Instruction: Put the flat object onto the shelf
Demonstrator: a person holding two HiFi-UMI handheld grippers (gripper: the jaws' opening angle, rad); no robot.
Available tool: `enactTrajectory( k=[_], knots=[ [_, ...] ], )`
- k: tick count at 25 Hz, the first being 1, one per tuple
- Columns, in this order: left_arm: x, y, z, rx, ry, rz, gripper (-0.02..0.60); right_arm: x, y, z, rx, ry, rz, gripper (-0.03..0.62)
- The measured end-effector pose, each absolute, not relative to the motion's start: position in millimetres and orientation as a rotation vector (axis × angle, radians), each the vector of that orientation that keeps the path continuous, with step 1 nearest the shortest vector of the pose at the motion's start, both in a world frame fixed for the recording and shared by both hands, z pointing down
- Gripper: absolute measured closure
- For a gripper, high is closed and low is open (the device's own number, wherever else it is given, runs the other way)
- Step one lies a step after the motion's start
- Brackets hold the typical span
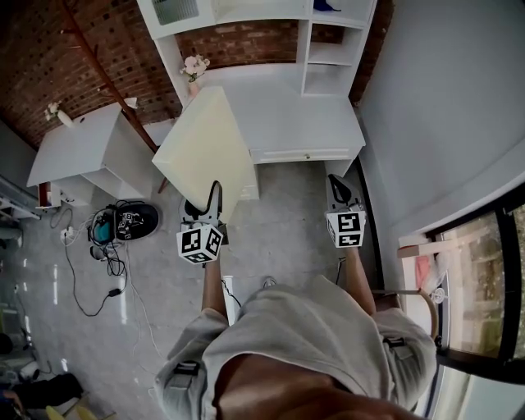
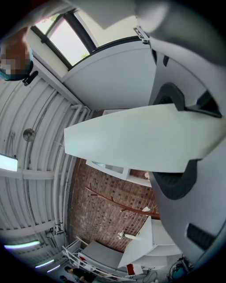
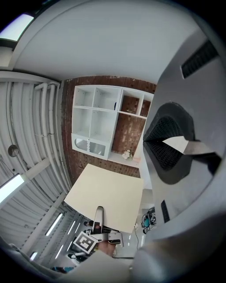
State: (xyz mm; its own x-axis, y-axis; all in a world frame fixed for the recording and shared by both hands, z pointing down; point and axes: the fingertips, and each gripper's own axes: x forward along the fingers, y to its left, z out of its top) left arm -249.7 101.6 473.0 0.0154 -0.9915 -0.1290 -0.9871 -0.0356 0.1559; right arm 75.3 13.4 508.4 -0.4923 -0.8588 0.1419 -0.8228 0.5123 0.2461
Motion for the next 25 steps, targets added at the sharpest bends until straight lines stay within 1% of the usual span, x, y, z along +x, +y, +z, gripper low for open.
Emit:
enactTrajectory(
  k=[13, 25],
  knots=[
    [-294.9, 44.9, 483.4, 2.239, -2.132, -0.326, 0.299, 38.0, -33.4, 520.3, 1.458, -2.471, -0.199, 0.566],
    [-294.2, 23.4, 490.9, 2.285, -2.070, -0.296, 0.299, 44.3, -35.4, 535.5, 1.513, -2.431, -0.157, 0.566]
  ],
)
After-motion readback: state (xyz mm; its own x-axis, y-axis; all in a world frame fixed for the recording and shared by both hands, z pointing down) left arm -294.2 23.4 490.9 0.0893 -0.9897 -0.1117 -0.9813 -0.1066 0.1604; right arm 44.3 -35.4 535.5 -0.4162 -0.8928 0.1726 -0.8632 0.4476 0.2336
